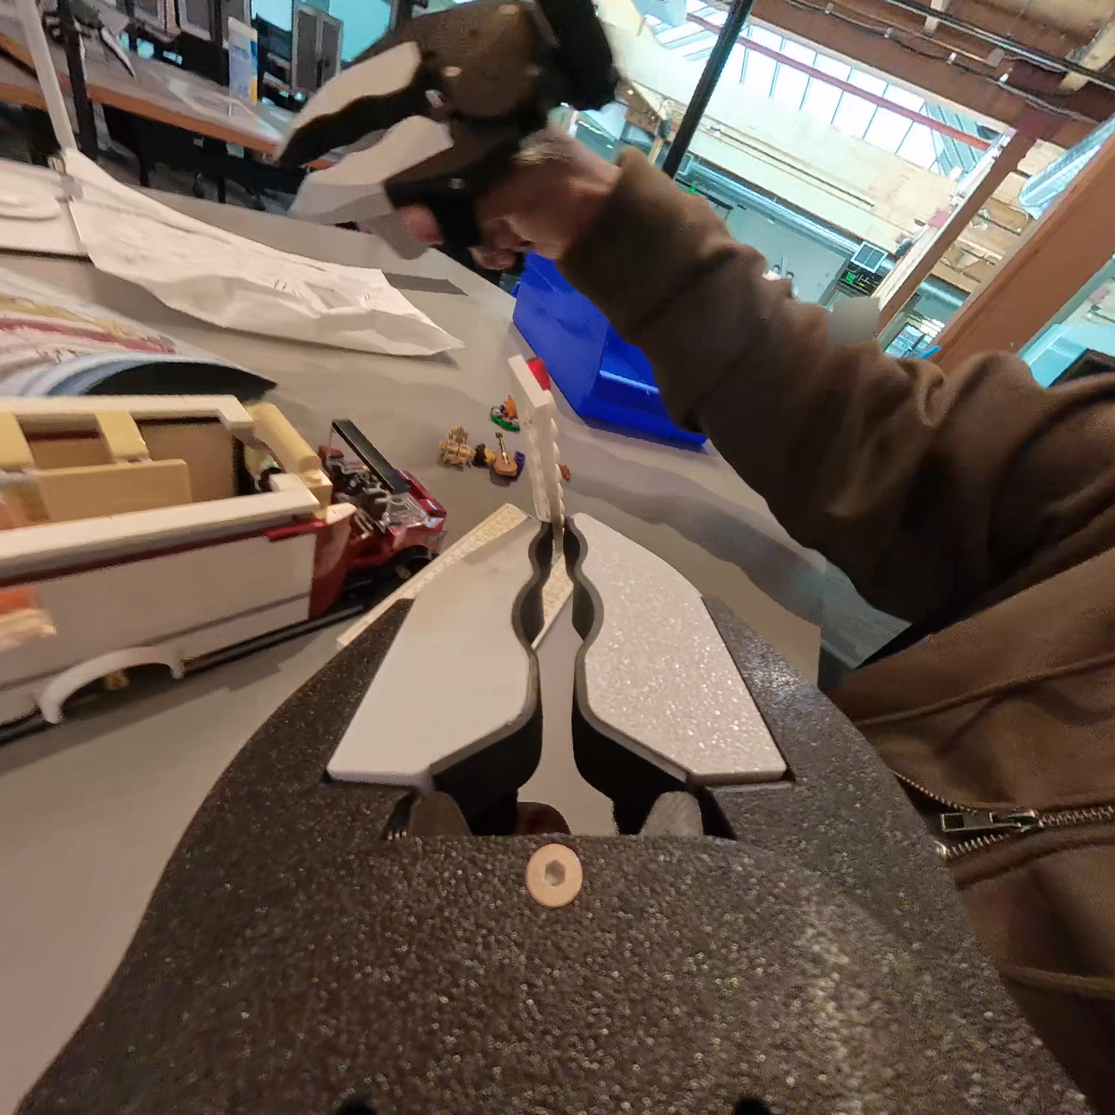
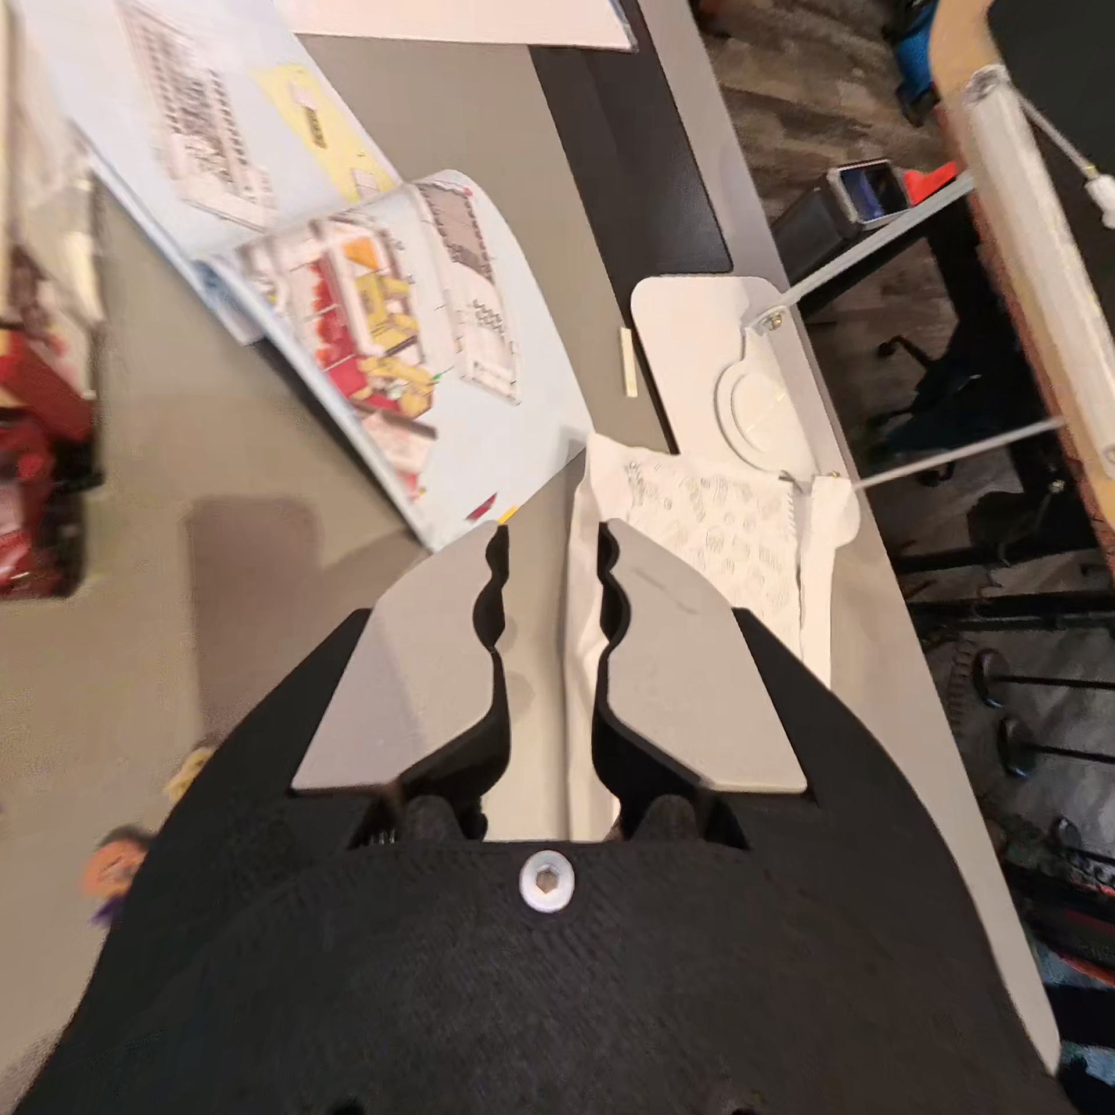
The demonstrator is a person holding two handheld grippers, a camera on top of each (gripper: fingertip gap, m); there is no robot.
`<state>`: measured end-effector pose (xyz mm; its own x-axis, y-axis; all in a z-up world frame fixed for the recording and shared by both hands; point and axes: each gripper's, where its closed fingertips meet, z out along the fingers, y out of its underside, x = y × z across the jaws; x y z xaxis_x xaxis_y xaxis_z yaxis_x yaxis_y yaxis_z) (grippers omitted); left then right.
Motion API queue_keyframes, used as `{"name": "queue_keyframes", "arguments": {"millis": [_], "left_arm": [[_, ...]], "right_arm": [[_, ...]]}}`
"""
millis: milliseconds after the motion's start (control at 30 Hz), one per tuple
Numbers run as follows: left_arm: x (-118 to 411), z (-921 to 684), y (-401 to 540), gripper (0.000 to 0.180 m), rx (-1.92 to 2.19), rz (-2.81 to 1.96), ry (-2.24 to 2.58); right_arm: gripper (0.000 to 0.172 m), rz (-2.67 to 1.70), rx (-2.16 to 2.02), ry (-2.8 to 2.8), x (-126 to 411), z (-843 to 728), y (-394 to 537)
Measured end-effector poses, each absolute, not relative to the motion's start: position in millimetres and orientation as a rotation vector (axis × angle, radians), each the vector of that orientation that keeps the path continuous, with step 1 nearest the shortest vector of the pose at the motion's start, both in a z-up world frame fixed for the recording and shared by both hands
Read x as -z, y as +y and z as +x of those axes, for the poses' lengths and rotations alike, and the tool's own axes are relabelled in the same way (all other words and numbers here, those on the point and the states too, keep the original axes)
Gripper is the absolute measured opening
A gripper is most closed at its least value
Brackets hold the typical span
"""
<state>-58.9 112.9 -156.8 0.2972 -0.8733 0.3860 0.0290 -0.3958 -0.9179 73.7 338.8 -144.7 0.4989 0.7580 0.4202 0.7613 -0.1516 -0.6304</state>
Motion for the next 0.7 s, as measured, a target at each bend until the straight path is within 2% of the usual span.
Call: {"name": "queue_keyframes", "arguments": {"millis": [333, 700], "left_arm": [[142.0, -79.0, 124.6, 0.004, 1.343, -1.519, 0.783], [140.3, -85.4, 130.4, 0.004, 1.366, -1.517, 0.728]], "right_arm": [[0.026, -2.135, -0.23, -1.479, 205.3, 46.2, 472.6], [0.021, -2.287, -0.201, -1.677, 250.7, 20.0, 497.7]]}}
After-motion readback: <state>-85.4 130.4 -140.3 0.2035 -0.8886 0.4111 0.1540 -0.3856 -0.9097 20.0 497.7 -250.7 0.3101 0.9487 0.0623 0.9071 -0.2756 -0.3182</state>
